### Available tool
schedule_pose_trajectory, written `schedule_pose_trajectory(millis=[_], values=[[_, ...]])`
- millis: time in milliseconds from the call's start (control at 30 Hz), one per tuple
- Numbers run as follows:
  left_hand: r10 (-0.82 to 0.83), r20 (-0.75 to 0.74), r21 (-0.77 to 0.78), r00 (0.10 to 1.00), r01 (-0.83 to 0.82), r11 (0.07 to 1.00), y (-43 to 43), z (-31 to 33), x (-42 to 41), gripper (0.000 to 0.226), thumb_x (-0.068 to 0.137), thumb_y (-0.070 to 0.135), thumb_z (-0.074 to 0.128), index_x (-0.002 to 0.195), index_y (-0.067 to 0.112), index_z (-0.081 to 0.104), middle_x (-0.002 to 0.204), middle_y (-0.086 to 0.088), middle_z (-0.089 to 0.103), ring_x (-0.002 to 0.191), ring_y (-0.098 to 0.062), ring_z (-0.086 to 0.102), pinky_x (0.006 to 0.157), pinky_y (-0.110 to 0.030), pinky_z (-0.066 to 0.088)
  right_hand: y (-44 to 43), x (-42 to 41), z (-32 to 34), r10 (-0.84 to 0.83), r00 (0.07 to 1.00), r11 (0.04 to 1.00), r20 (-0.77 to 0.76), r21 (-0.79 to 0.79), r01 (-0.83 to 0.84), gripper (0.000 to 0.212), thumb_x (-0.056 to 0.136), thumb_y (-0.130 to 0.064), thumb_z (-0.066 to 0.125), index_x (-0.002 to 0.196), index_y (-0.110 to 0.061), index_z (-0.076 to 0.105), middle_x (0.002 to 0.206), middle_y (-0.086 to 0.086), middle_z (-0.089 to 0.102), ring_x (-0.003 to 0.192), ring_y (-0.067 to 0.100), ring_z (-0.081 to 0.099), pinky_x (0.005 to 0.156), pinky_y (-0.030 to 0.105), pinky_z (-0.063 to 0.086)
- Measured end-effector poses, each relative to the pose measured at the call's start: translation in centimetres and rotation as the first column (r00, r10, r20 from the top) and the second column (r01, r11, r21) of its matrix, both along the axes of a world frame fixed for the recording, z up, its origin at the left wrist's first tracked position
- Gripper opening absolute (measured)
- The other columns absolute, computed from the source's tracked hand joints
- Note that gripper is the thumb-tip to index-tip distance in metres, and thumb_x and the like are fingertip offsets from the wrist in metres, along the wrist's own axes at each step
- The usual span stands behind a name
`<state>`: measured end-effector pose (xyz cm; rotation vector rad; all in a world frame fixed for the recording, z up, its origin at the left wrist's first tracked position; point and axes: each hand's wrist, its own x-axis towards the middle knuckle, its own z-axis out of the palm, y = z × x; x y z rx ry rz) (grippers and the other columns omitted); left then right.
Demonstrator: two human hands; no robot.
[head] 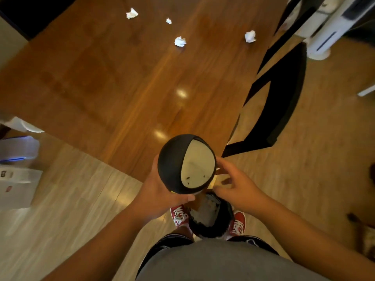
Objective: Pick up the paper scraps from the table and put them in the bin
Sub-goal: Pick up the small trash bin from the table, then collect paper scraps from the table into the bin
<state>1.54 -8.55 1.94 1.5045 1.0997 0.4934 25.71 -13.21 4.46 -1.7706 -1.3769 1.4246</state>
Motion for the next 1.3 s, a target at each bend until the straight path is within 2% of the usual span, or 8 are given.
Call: schedule_pose_trajectory(millis=[233, 400, 533, 700, 867, 1100, 1200, 1300], values=[[-0.12, -0.019, 0.032, 0.993, 0.121, 0.992, -4.8, 0.2, 7.7, 0.109, 0.062, 0.035, 0.098, 0.152, 0.052, 0.039, 0.145, 0.03, 0.057, 0.136, 0.004, 0.056, 0.103, -0.017, 0.055, -12.5, 10.8, -4.0, -0.343, 0.938, 0.922, 0.055, -0.172, 0.347, 0.038, 0.089, -0.01, 0.069, 0.113, -0.037, 0.059, 0.111, -0.005, 0.064, 0.105, 0.014, 0.062, 0.076, 0.015, 0.049], [-0.175, -0.079, 0.012, 0.981, 0.176, 0.984, -10.4, -0.1, 15.7, 0.108, 0.061, 0.032, 0.099, 0.153, 0.013, 0.045, 0.142, -0.004, 0.06, 0.132, -0.019, 0.062, 0.105, -0.05, 0.06, -23.6, 19.0, -7.6, -0.533, 0.837, 0.783, 0.125, -0.301, 0.544, 0.025, 0.091, -0.012, 0.066, 0.114, -0.022, 0.064, 0.106, 0.005, 0.066, 0.096, 0.02, 0.064, 0.071, 0.024, 0.048], [-0.125, -0.097, 0.002, 0.987, 0.126, 0.992, -16.6, 0.1, 22.9, 0.115, 0.05, 0.047, 0.093, 0.151, 0.027, 0.043, 0.139, 0.015, 0.058, 0.125, 0.009, 0.059, 0.092, -0.009, 0.056, -32.8, 24.7, -9.6, -0.61, 0.767, 0.674, 0.199, -0.379, 0.634, 0.024, 0.093, -0.015, 0.063, 0.117, -0.014, 0.064, 0.101, 0.007, 0.068, 0.09, 0.019, 0.065, 0.077, 0.032, 0.051], [-0.119, -0.147, 0.024, 0.982, 0.124, 0.992, -21.4, -0.2, 29.8, 0.112, 0.064, 0.012, 0.102, 0.157, 0.016, 0.041, 0.145, 0.001, 0.058, 0.122, -0.002, 0.059, 0.093, -0.012, 0.048, -42.0, 30.0, -10.9, -0.659, 0.705, 0.549, 0.263, -0.471, 0.69, 0.022, 0.093, -0.015, 0.063, 0.114, -0.011, 0.064, 0.096, 0.006, 0.068, 0.083, 0.018, 0.066, 0.07, 0.031, 0.051], [-0.181, -0.103, 0.048, 0.978, 0.187, 0.981, -22.6, -0.2, 33.4, 0.115, 0.059, 0.017, 0.106, 0.154, 0.006, 0.042, 0.132, 0.02, 0.056, 0.115, 0.03, 0.054, 0.084, 0.007, 0.045, -46.1, 33.4, -11.7, -0.716, 0.648, 0.463, 0.259, -0.518, 0.719, 0.024, 0.091, -0.017, 0.064, 0.115, -0.012, 0.063, 0.101, 0.006, 0.066, 0.083, 0.017, 0.066, 0.066, 0.03, 0.048], [-0.147, -0.086, 0.017, 0.985, 0.149, 0.989, -19.9, 0.9, 34.1, 0.125, 0.052, 0.05, 0.093, 0.159, 0.014, 0.04, 0.151, -0.003, 0.059, 0.138, -0.012, 0.058, 0.107, -0.029, 0.053, -40.2, 36.9, -11.8, -0.707, 0.666, 0.507, 0.238, -0.486, 0.712, 0.018, 0.09, -0.018, 0.064, 0.108, -0.014, 0.063, 0.098, 0.005, 0.066, 0.08, 0.015, 0.066, 0.066, 0.029, 0.05], [-0.109, -0.117, 0.02, 0.987, 0.112, 0.993, -17.9, 0.5, 34.2, 0.128, 0.049, 0.052, 0.093, 0.16, 0.016, 0.039, 0.151, -0.004, 0.058, 0.139, -0.017, 0.058, 0.112, -0.041, 0.052, -35.2, 39.2, -11.7, -0.686, 0.699, 0.567, 0.205, -0.451, 0.689, 0.016, 0.09, -0.019, 0.065, 0.106, -0.016, 0.063, 0.099, 0.003, 0.066, 0.081, 0.013, 0.066, 0.065, 0.027, 0.048], [-0.082, -0.143, -0.006, 0.986, 0.082, 0.997, -15.1, -0.4, 35.4, 0.127, 0.048, 0.054, 0.093, 0.158, 0.019, 0.041, 0.147, -0.001, 0.061, 0.134, -0.008, 0.06, 0.108, -0.034, 0.054, -29.6, 41.9, -11.9, -0.67, 0.723, 0.611, 0.172, -0.426, 0.667, 0.017, 0.09, -0.021, 0.065, 0.107, -0.017, 0.063, 0.099, 0.002, 0.066, 0.081, 0.013, 0.065, 0.065, 0.026, 0.047]])
